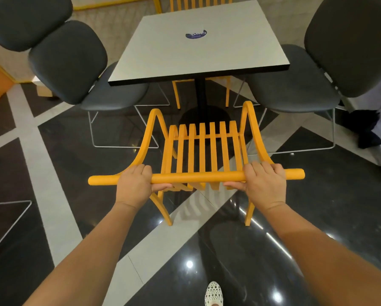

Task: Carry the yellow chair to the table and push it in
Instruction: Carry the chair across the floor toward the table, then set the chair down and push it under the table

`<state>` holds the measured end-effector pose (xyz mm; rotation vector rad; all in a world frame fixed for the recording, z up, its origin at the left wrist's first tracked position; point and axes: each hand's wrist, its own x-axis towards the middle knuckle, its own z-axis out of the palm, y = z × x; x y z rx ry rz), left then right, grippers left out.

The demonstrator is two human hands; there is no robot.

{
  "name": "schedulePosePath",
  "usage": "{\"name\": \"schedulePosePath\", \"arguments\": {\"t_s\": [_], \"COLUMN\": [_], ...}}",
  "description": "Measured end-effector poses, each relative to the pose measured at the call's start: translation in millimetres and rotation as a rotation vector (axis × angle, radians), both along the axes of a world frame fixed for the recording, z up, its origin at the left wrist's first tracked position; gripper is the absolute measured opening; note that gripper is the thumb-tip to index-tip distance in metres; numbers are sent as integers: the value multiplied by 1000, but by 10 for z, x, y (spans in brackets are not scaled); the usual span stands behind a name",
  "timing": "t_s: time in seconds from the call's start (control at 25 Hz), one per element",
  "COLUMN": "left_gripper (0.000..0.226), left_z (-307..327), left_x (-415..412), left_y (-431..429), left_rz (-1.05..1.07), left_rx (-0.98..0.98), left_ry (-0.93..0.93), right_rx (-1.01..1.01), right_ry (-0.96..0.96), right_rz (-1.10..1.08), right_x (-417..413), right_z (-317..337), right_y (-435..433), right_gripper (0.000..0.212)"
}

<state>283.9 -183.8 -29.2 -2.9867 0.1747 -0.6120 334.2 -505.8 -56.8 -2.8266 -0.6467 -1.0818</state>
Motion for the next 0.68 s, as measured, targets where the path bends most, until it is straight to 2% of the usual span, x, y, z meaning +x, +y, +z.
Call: {"name": "schedulePosePath", "arguments": {"t_s": [0.68], "left_gripper": [82], "left_z": [-28], "left_x": [1281], "left_y": [175], "left_rz": [-10], "left_rx": [0], "left_ry": [-52], "right_rx": [-22], "right_ry": [7], "right_rz": [-13], "right_x": [1289], "right_z": [-9], "right_y": [161], "right_gripper": [72]}}
